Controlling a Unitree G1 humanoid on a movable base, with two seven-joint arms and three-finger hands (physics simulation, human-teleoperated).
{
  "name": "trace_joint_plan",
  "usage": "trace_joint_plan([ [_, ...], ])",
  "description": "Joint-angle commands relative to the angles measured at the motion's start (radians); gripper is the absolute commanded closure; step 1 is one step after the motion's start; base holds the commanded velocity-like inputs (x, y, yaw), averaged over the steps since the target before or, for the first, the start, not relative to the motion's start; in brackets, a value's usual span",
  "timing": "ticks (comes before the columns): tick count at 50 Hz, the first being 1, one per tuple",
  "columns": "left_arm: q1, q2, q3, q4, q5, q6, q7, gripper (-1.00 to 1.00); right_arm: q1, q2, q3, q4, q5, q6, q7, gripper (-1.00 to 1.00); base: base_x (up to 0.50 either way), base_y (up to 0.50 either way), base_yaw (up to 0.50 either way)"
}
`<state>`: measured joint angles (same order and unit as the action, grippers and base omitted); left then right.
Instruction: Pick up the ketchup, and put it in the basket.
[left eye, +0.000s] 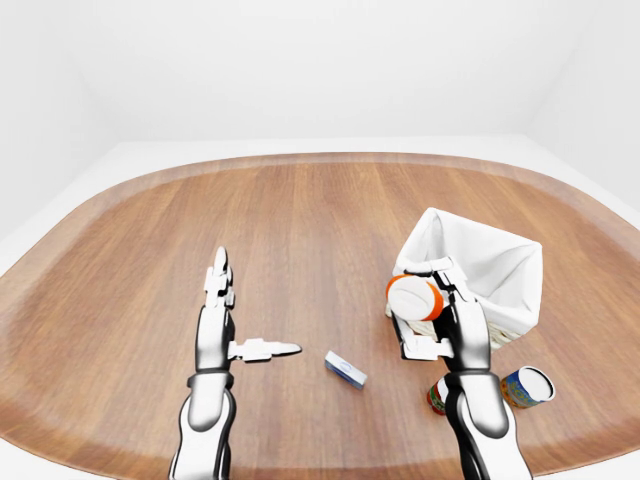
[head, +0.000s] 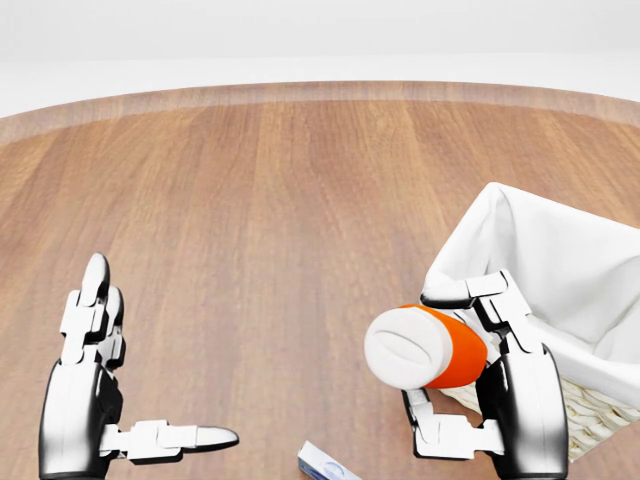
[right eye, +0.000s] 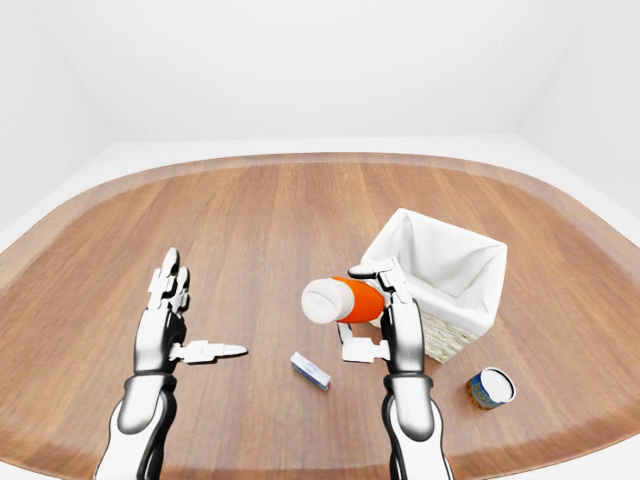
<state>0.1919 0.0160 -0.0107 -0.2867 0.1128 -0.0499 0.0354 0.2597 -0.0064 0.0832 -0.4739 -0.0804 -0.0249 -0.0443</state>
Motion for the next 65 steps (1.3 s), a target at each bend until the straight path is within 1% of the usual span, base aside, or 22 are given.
trace_joint_plan([
  [1,-0.007,-0.012,0.054,0.033,-0.003,-0.009,-0.017,-1.00,0.000,0.001,0.001,-0.010,-0.054,0.009,-0.017,1.00,0.00,0.00,0.00],
  [4,-0.018,-0.011,0.054,0.051,0.000,-0.010,-0.015,-1.00,-0.003,0.001,0.000,-0.007,-0.054,0.010,-0.017,1.00,0.00,0.00,0.00],
  [5,-0.018,-0.012,0.052,0.057,0.005,-0.017,-0.011,-1.00,-0.004,0.001,0.001,-0.004,-0.055,0.010,-0.017,1.00,0.00,0.00,0.00],
  [7,-0.018,-0.013,0.050,0.055,0.002,-0.016,-0.013,-1.00,-0.007,0.001,0.000,-0.004,-0.058,0.013,-0.019,1.00,0.00,0.00,0.00],
  [8,-0.023,-0.012,0.046,0.069,0.007,-0.021,-0.010,-1.00,-0.007,0.000,0.002,-0.003,-0.061,0.012,-0.018,1.00,0.00,0.00,0.00],
  [10,-0.023,-0.012,0.046,0.066,0.007,-0.019,-0.009,-1.00,-0.006,-0.002,0.008,-0.002,-0.078,0.015,-0.019,1.00,0.00,0.00,0.00],
  [11,-0.015,-0.012,0.046,0.053,0.003,-0.015,-0.013,-1.00,-0.008,-0.001,0.009,-0.007,-0.077,0.027,-0.016,1.00,0.00,0.00,0.00],
  [12,-0.011,-0.012,0.044,0.049,0.003,-0.017,-0.016,-1.00,-0.010,-0.002,0.005,-0.011,-0.081,0.038,-0.016,1.00,0.00,0.00,0.00],
  [14,-0.013,-0.011,0.042,0.054,0.006,-0.019,-0.016,-1.00,-0.005,-0.005,0.001,-0.021,-0.085,0.045,-0.010,1.00,0.00,0.00,0.00],
  [18,-0.011,-0.010,0.046,0.044,0.001,-0.011,-0.020,-1.00,-0.007,-0.004,-0.016,-0.112,-0.101,0.112,0.002,1.00,0.00,0.00,0.00],
  [19,-0.011,-0.011,0.046,0.044,0.000,-0.011,-0.020,-1.00,-0.007,-0.003,-0.017,-0.114,-0.102,0.112,0.003,1.00,0.00,0.00,0.00],
  [21,-0.005,-0.010,0.053,0.025,-0.009,-0.002,-0.025,-1.00,-0.013,-0.001,-0.032,-0.145,-0.100,0.112,0.008,1.00,0.00,0.00,0.00],
  [30,-0.007,-0.012,0.062,0.013,-0.017,0.009,-0.028,-1.00,-0.032,0.001,-0.031,-0.187,-0.137,0.112,0.014,1.00,0.00,0.00,0.00],
  [36,-0.007,-0.013,0.064,0.009,-0.017,0.012,-0.028,-1.00,-0.040,0.001,-0.048,-0.224,-0.163,0.112,0.032,1.00,0.00,0.00,0.00],
  [41,-0.008,-0.013,0.063,0.013,-0.016,0.008,-0.028,-1.00,-0.058,0.001,-0.060,-0.226,-0.186,0.112,0.042,1.00,0.00,0.00,0.00],
  [42,-0.012,-0.012,0.063,0.021,-0.015,0.005,-0.027,-1.00,-0.068,-0.004,-0.064,-0.229,-0.201,0.112,0.048,1.00,0.00,0.00,0.00],
  [45,-0.011,-0.012,0.063,0.019,-0.015,0.008,-0.027,-1.00,-0.089,-0.008,-0.081,-0.252,-0.232,0.112,0.070,1.00,0.00,0.00,0.00],
  [50,-0.008,-0.012,0.066,0.012,-0.019,0.010,-0.029,-1.00,-0.145,-0.023,-0.145,-0.291,-0.284,0.112,0.125,1.00,0.00,0.00,0.00],
  [54,-0.007,-0.012,0.069,0.006,-0.024,0.012,-0.031,-1.00,-0.184,-0.035,-0.180,-0.287,-0.330,0.112,0.157,1.00,0.00,0.00,0.00],
  [62,-0.010,-0.013,0.072,0.004,-0.027,0.016,-0.031,-1.00,-0.275,-0.083,-0.238,-0.275,-0.440,0.112,0.245,1.00,0.00,0.00,0.00],
  [65,-0.012,-0.013,0.072,0.011,-0.025,0.013,-0.030,-1.00,-0.317,-0.110,-0.261,-0.255,-0.479,0.112,0.280,1.00,0.00,0.00,0.00],
])
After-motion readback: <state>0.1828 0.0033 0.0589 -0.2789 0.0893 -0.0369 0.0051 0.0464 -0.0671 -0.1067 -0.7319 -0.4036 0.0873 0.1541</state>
